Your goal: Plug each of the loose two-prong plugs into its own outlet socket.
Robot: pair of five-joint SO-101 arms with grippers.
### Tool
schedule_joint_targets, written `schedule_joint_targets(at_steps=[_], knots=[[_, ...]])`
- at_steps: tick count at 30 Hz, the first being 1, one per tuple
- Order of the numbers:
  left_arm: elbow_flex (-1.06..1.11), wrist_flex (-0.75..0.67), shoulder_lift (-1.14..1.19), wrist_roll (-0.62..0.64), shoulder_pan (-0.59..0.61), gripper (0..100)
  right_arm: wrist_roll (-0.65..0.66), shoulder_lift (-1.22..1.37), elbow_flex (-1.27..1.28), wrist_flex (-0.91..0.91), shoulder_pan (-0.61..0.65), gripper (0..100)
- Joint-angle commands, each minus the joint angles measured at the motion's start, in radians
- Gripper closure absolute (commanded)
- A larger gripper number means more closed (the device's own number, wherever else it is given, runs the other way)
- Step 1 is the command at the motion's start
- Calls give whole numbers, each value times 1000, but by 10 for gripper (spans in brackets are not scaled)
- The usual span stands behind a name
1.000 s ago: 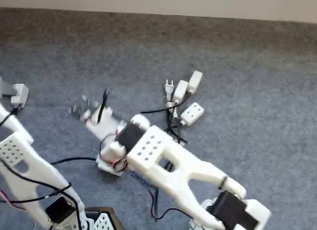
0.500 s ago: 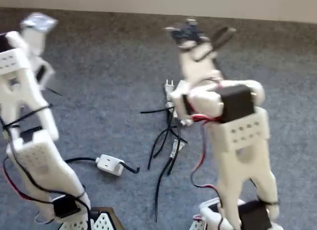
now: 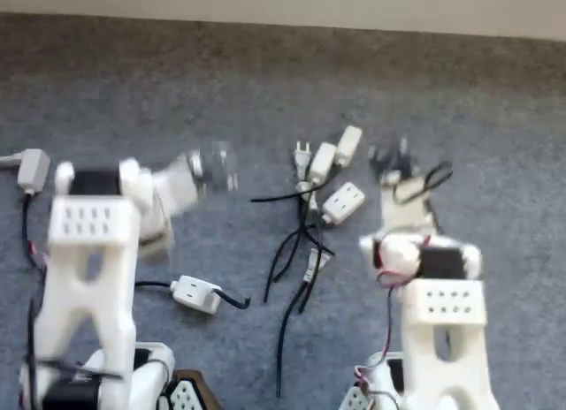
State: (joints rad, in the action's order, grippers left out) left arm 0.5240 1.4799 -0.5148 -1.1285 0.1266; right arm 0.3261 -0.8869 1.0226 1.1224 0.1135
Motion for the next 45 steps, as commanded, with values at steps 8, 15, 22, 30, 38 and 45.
schedule_joint_targets(at_steps=[8,15,22,30,38,45], knots=[[561,-83,-499,-311,-97,678,5,-59,348,-237,-7,757],[573,-149,-496,-265,-216,645,-49,-59,354,-242,-12,757],[587,-339,-326,-227,-236,645,-51,-61,384,-265,-13,757],[581,-534,-38,-216,-229,649,-51,-61,397,-285,-15,757],[578,-615,71,-183,-229,719,-49,-61,400,-285,-13,757],[489,-514,73,-181,-205,949,-49,-61,401,-285,-8,757]])
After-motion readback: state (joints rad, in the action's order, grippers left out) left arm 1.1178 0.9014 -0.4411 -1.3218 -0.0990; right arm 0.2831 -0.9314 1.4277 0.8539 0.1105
